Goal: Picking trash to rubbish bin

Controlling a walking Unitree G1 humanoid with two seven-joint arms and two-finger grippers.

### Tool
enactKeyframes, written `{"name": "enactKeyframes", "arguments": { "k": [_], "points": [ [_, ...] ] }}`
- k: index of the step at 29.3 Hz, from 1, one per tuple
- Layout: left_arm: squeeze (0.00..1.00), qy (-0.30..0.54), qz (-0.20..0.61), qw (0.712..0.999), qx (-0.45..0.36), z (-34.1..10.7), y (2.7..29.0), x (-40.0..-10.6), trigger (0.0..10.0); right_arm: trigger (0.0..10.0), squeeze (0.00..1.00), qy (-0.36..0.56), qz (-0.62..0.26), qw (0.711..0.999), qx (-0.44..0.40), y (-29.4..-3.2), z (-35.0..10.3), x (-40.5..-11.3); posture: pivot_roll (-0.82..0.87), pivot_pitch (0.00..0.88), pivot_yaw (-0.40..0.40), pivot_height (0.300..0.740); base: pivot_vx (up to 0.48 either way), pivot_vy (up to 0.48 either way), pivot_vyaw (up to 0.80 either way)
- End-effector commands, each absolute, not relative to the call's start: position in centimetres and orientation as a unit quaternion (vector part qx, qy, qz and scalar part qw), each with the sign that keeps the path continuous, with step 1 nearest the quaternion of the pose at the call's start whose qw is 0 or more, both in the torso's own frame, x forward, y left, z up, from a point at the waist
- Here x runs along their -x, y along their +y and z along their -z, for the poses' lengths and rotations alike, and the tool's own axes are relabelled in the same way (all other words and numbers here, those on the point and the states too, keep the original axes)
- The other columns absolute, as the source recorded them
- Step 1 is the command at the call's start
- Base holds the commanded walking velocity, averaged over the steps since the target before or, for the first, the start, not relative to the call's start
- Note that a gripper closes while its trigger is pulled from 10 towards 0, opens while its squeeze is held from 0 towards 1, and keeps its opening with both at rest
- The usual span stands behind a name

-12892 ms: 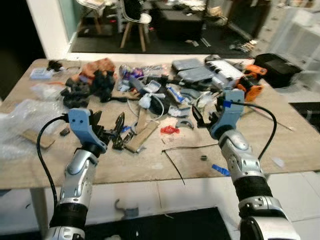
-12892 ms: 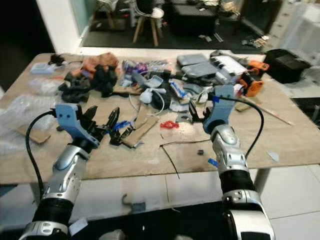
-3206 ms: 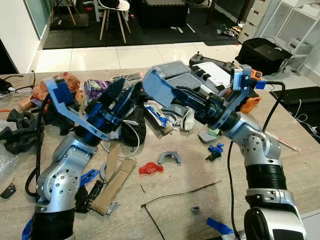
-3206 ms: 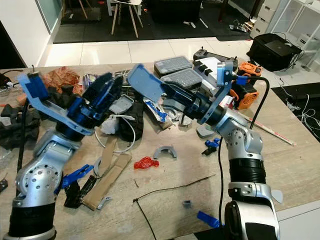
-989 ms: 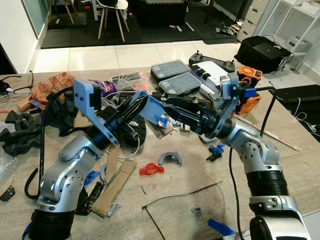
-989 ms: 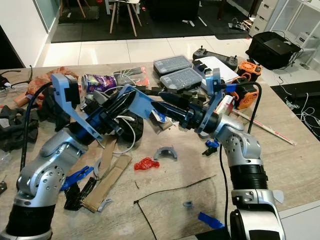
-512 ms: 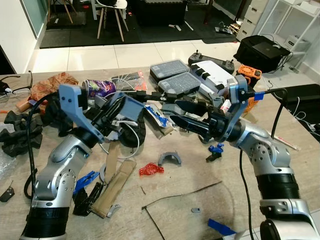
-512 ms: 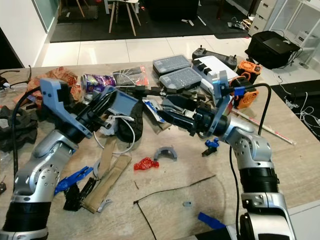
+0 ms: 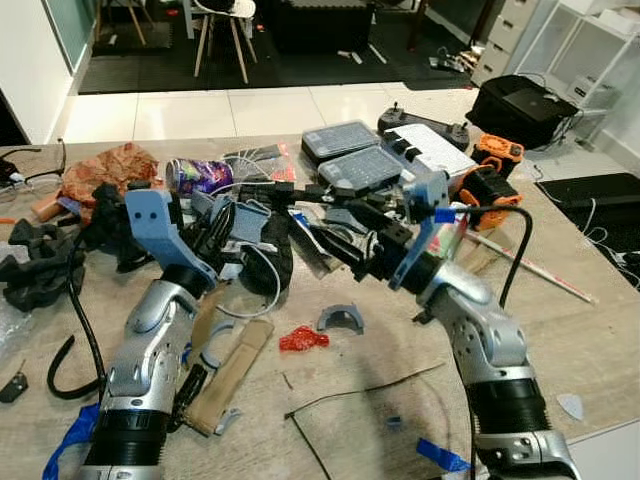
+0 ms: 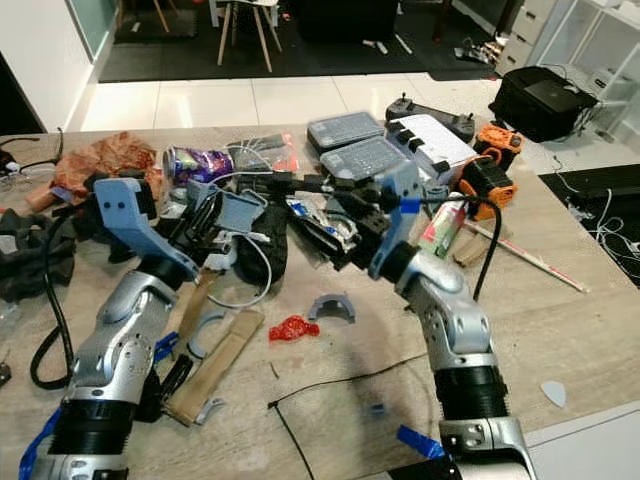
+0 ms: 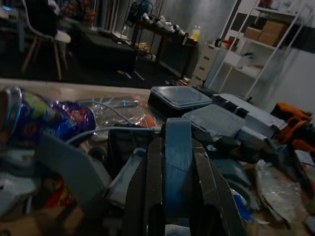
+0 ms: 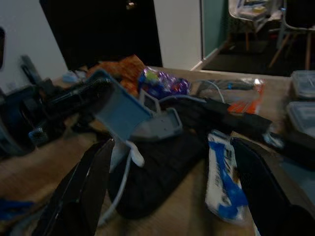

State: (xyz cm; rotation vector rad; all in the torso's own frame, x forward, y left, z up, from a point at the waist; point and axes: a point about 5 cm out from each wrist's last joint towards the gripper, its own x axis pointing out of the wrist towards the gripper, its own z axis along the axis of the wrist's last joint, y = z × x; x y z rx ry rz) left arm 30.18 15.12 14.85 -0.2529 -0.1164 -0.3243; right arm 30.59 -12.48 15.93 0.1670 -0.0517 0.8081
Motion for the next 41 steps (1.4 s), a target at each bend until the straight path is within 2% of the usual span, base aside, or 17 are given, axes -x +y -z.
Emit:
{"name": "enactKeyframes", "arguments": {
  "k": [1,11,33,41],
  "points": [
    [0.00,-0.047,0.156,0.981,0.104,-14.2,14.9,-30.2,10.0,10.0,0.00,-0.035,-0.390,0.918,-0.061,-12.9,-15.8,-30.3,0.00,0.000,-0.049,0.740,0.000,0.000,0.00],
    [0.00,-0.024,0.169,0.982,0.077,-13.2,14.8,-30.2,10.0,10.0,0.00,-0.044,-0.346,0.933,-0.090,-12.9,-15.7,-31.4,0.00,0.000,-0.035,0.740,0.000,0.000,0.00],
    [0.00,-0.018,0.201,0.977,0.075,-12.8,14.3,-29.9,10.0,10.0,0.00,-0.050,-0.361,0.924,-0.117,-12.4,-15.8,-31.1,0.00,0.000,-0.039,0.740,0.000,0.000,0.00],
    [0.00,-0.036,0.193,0.975,0.104,-13.2,14.6,-29.9,10.0,10.0,0.00,-0.048,-0.358,0.925,-0.116,-12.5,-15.7,-31.2,0.00,0.000,-0.037,0.740,-0.251,0.000,0.00]
  ]
}}
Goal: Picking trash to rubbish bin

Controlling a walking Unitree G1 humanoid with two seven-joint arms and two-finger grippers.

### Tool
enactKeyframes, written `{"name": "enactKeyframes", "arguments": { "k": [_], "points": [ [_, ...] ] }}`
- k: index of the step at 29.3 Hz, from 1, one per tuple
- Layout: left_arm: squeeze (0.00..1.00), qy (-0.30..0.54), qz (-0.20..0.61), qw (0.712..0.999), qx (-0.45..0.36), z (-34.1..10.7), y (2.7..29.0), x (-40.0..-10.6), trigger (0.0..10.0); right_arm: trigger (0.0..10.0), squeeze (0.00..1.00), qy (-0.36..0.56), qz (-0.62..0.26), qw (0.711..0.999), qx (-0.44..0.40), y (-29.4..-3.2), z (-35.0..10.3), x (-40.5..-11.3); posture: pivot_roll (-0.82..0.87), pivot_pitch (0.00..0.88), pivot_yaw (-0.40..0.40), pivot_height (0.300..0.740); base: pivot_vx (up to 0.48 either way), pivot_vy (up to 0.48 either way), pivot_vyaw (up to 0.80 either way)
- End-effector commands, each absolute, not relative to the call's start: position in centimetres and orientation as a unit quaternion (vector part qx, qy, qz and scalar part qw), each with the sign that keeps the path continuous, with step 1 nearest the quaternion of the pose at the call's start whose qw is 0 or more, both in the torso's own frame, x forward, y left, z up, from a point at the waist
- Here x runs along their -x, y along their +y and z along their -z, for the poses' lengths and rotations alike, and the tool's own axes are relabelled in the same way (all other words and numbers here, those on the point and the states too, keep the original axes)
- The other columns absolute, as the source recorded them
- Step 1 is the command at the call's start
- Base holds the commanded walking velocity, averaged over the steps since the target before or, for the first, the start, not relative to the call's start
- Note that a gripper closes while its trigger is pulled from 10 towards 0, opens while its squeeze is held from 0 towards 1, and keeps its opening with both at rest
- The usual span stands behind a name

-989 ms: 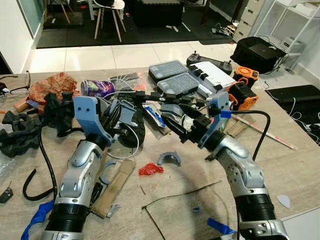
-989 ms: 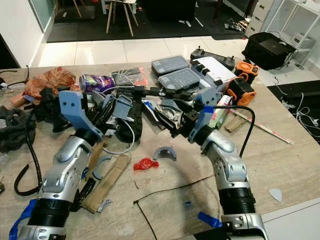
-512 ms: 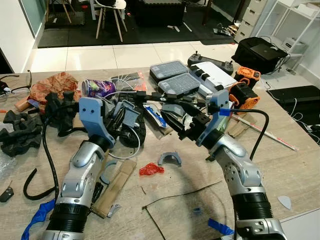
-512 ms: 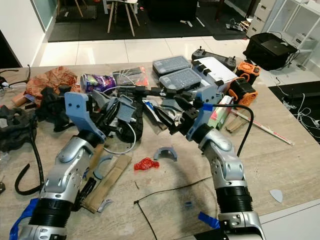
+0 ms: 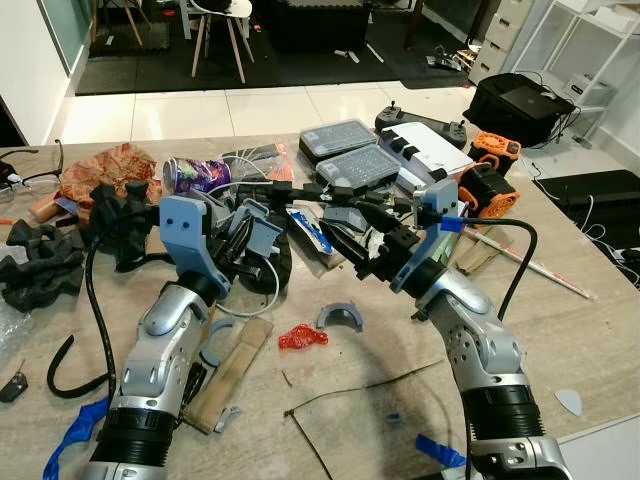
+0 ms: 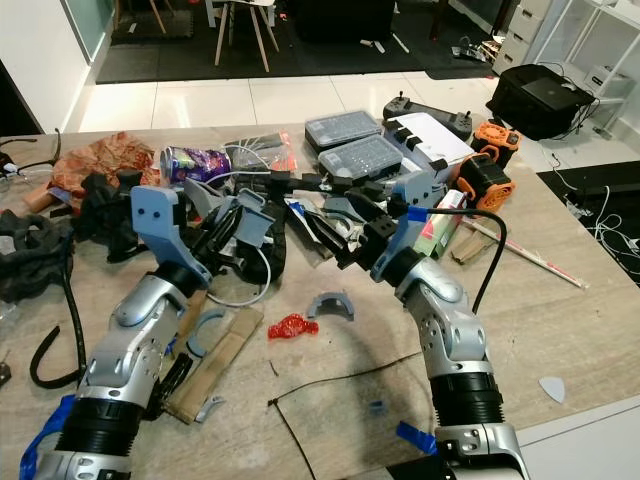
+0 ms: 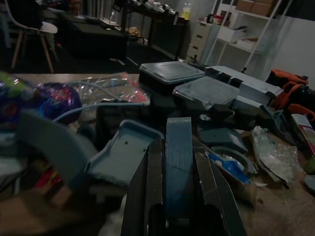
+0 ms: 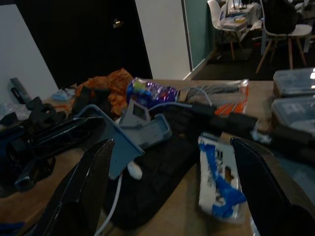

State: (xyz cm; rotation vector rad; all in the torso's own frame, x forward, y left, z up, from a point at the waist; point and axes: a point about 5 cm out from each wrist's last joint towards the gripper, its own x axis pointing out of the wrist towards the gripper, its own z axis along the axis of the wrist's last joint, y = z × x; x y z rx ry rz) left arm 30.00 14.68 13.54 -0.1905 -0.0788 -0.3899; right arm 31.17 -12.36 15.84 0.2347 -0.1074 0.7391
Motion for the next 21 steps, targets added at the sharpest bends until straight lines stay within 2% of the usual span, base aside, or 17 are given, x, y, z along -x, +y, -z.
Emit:
{"name": "enactKeyframes", "arguments": {
  "k": [1,21],
  "points": [
    [0.00,-0.039,0.191,0.975,0.105,-13.23,14.68,-29.93,10.0,10.0,0.00,-0.048,-0.357,0.925,-0.117,-12.53,-15.64,-31.18,0.00,0.000,-0.037,0.740,-0.266,0.000,0.00],
    [0.00,-0.036,0.187,0.977,0.097,-13.10,14.80,-30.02,10.0,10.0,0.00,-0.046,-0.355,0.926,-0.123,-12.62,-15.50,-31.25,0.00,0.000,-0.040,0.740,-0.289,0.000,0.00]
  ]
}}
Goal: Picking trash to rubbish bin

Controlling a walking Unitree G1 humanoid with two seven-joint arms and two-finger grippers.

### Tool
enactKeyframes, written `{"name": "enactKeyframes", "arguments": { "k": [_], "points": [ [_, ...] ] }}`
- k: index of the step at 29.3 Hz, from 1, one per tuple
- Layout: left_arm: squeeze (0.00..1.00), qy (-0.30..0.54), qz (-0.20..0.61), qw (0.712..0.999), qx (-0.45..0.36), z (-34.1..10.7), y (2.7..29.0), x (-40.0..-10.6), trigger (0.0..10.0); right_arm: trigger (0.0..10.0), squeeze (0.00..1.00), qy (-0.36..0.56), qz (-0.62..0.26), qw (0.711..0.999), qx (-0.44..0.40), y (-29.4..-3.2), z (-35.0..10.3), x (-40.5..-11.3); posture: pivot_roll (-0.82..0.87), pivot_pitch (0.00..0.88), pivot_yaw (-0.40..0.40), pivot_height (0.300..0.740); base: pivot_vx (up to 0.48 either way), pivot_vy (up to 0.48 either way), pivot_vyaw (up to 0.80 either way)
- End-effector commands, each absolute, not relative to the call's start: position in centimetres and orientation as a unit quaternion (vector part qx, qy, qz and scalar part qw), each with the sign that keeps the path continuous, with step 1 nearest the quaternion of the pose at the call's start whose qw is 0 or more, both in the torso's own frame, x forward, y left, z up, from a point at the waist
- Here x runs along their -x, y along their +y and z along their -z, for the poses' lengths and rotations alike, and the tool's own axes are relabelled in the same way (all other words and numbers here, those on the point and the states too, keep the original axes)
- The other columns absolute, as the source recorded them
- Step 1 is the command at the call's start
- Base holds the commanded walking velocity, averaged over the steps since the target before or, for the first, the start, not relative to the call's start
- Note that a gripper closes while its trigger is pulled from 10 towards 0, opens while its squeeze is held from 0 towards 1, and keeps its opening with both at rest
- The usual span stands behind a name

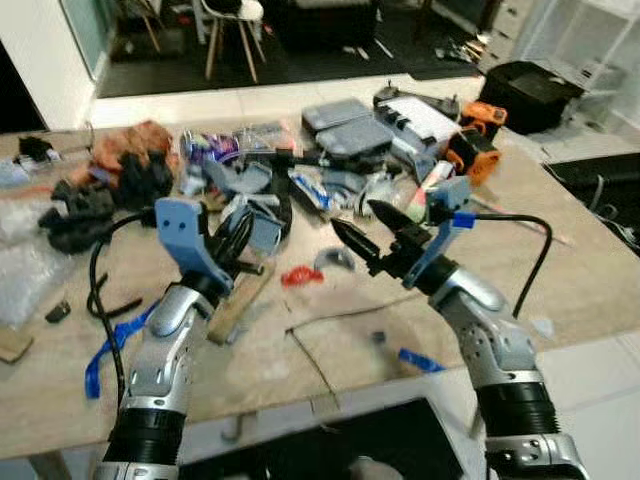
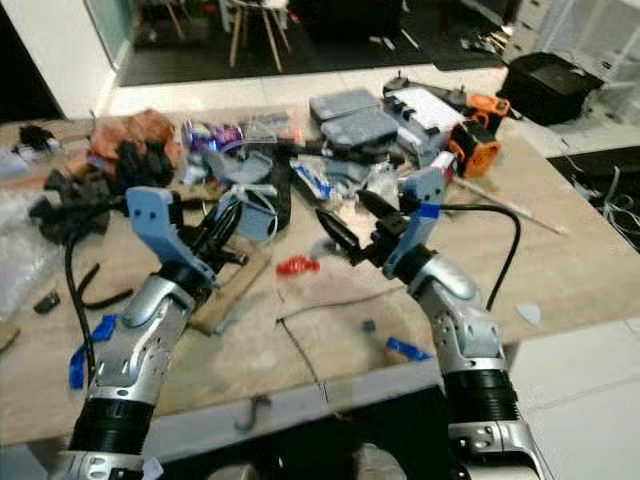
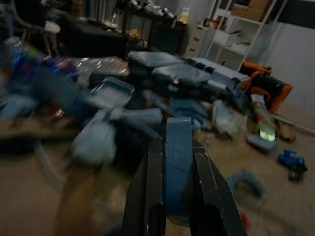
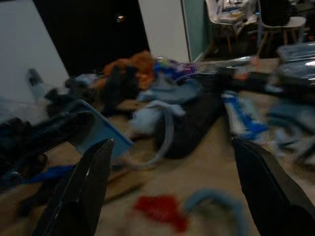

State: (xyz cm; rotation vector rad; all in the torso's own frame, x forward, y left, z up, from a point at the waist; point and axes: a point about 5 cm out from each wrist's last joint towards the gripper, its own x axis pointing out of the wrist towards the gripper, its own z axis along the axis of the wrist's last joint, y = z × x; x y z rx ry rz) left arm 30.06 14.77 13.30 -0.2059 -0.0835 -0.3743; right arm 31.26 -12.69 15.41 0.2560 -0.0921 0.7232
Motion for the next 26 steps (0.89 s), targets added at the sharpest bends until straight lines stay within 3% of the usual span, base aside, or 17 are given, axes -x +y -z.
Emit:
{"name": "enactKeyframes", "arguments": {
  "k": [1,26],
  "points": [
    [0.00,-0.036,0.187,0.977,0.097,-13.08,14.79,-30.03,10.0,10.0,0.00,-0.046,-0.355,0.926,-0.123,-12.61,-15.50,-31.25,0.00,0.000,-0.040,0.740,-0.296,0.000,0.00],
    [0.00,-0.033,0.197,0.976,0.091,-12.91,14.68,-30.02,10.0,10.0,0.00,-0.042,-0.354,0.926,-0.120,-12.48,-15.40,-31.30,0.01,0.000,-0.039,0.740,-0.295,0.000,0.00]
  ]
}}
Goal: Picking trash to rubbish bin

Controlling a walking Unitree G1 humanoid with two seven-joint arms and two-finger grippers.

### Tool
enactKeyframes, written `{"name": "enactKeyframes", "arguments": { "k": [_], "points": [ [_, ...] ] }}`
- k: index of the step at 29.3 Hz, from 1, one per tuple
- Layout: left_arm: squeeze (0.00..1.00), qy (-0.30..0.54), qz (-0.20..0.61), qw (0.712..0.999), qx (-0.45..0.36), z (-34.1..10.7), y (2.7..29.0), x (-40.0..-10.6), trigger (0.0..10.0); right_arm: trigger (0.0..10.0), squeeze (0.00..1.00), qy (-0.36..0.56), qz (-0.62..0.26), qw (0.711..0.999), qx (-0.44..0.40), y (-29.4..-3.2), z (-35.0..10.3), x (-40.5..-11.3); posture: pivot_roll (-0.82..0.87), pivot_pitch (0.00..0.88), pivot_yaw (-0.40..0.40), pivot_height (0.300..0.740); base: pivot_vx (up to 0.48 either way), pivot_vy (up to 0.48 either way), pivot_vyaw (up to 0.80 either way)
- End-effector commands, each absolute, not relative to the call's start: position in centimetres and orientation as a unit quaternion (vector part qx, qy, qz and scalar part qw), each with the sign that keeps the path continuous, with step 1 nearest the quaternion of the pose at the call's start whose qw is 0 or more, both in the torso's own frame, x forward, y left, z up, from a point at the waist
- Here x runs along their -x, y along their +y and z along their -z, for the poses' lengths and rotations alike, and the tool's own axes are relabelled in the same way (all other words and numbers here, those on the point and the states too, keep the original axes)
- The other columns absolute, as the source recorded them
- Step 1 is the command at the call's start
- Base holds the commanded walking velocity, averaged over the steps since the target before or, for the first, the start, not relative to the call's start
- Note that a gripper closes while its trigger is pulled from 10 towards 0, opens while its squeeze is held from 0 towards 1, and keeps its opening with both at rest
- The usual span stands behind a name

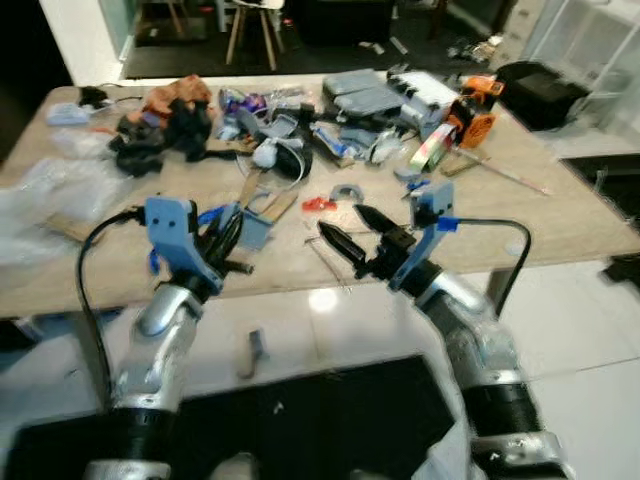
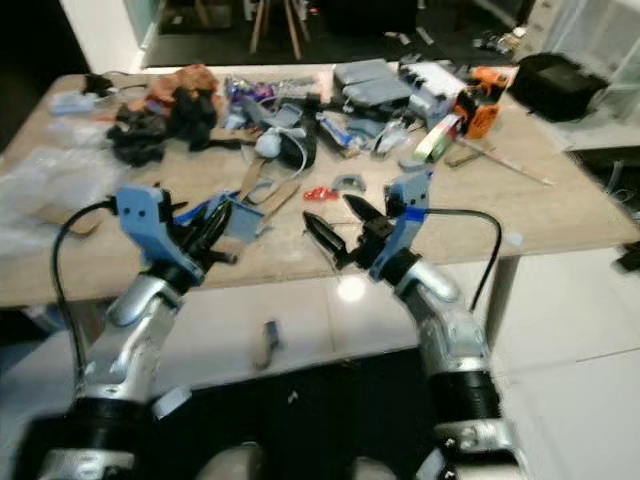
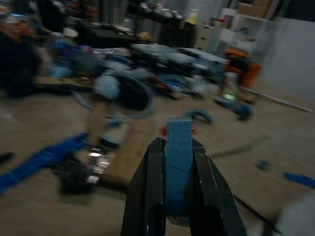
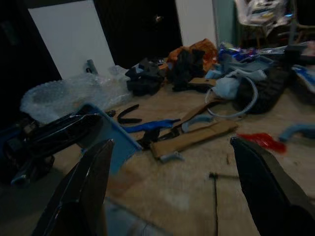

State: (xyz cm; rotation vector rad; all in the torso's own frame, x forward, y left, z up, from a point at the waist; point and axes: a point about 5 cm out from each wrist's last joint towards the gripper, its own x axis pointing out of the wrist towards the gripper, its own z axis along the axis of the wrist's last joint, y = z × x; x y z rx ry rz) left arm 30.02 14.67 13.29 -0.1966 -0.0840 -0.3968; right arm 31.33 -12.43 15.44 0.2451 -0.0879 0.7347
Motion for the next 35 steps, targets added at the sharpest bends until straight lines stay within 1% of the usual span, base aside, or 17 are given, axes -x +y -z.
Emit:
{"name": "enactKeyframes", "arguments": {
  "k": [1,11,35],
  "points": [
    [0.00,-0.033,0.197,0.976,0.091,-12.91,14.68,-30.02,10.0,10.0,0.00,-0.042,-0.354,0.926,-0.120,-12.47,-15.40,-31.31,0.01,0.000,-0.039,0.740,-0.292,0.000,0.00],
    [0.00,-0.036,0.196,0.975,0.093,-12.97,14.73,-30.03,10.0,10.0,0.00,-0.027,-0.358,0.927,-0.111,-12.25,-15.25,-31.36,0.01,0.000,-0.037,0.740,-0.253,0.000,-0.05],
    [0.00,-0.039,0.204,0.975,0.085,-13.02,14.65,-30.01,10.0,10.0,0.00,-0.021,-0.360,0.926,-0.106,-12.14,-15.17,-31.39,0.01,0.000,-0.035,0.740,0.000,0.000,-0.80]
  ]
}}
